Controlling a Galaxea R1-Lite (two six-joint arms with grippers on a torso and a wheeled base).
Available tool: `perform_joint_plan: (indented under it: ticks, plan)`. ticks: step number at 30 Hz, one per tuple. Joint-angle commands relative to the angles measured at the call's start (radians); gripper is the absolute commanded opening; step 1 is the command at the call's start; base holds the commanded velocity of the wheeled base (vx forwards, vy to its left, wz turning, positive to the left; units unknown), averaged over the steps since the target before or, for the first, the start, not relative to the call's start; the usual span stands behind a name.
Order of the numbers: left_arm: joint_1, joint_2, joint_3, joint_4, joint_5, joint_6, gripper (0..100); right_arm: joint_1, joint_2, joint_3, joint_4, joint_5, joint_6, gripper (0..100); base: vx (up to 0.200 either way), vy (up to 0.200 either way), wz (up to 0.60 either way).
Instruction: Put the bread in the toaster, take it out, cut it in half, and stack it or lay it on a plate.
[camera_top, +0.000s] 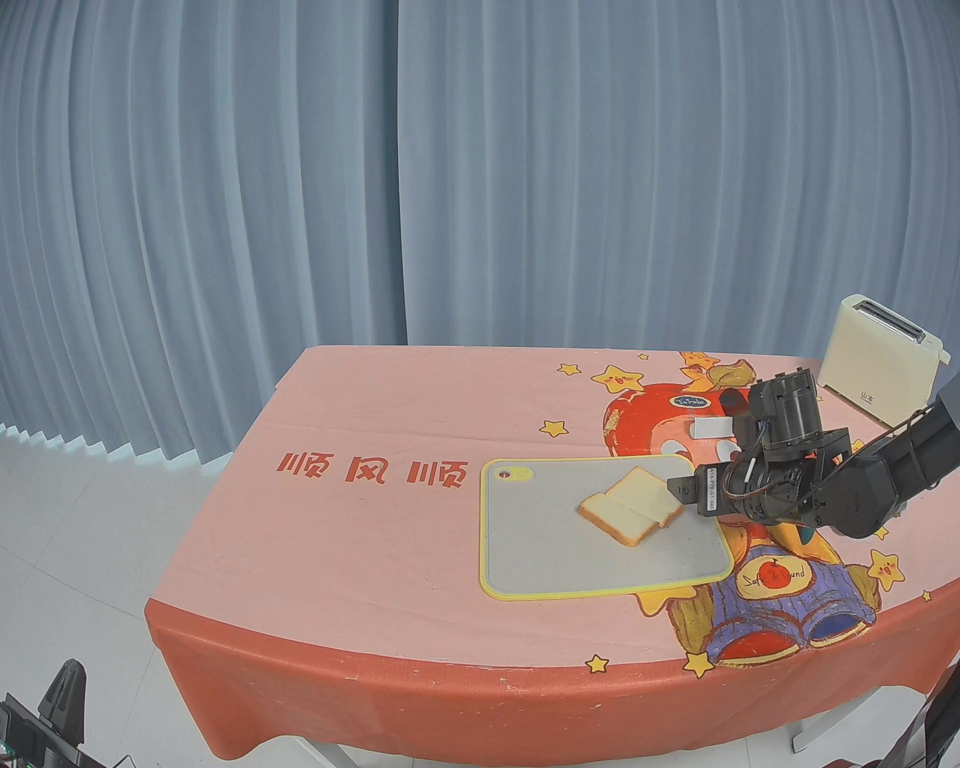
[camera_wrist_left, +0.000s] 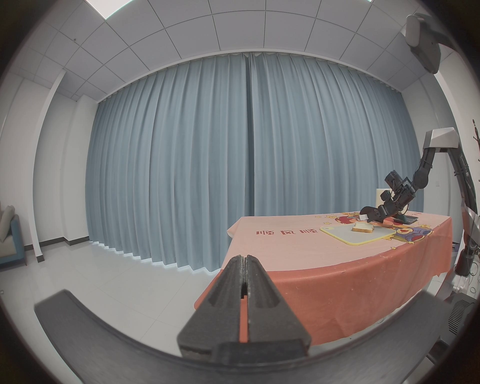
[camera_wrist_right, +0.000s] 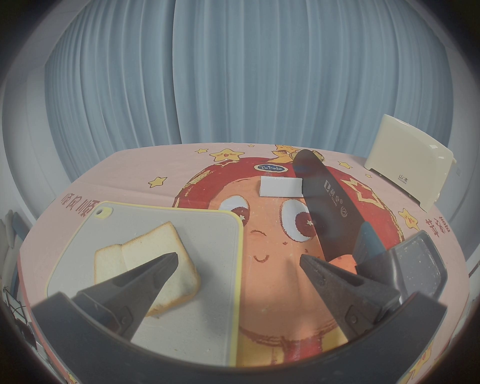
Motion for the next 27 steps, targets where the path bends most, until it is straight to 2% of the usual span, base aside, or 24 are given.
perform_joint_plan:
  ticks: [1, 16, 17, 27]
  plan:
    - [0.0, -0.002, 0.018, 0.0, 0.001, 0.0, 0, -0.001, 0.004, -0.001, -0.001, -0.001, 0.0, 100, 0.0, 0.0, 0.0]
    - [0.0, -0.002, 0.018, 0.0, 0.001, 0.0, 0, 0.001, 0.03, 0.002, 0.001, -0.003, -0.002, 100, 0.0, 0.0, 0.0]
    - [0.0, -0.002, 0.018, 0.0, -0.001, 0.0, 0, 0.001, 0.032, 0.0, 0.001, -0.003, -0.002, 0, 0.0, 0.0, 0.0]
    - [0.0, -0.002, 0.018, 0.0, 0.001, 0.0, 0, 0.005, 0.024, 0.003, -0.001, 0.001, -0.002, 0, 0.0, 0.0, 0.0]
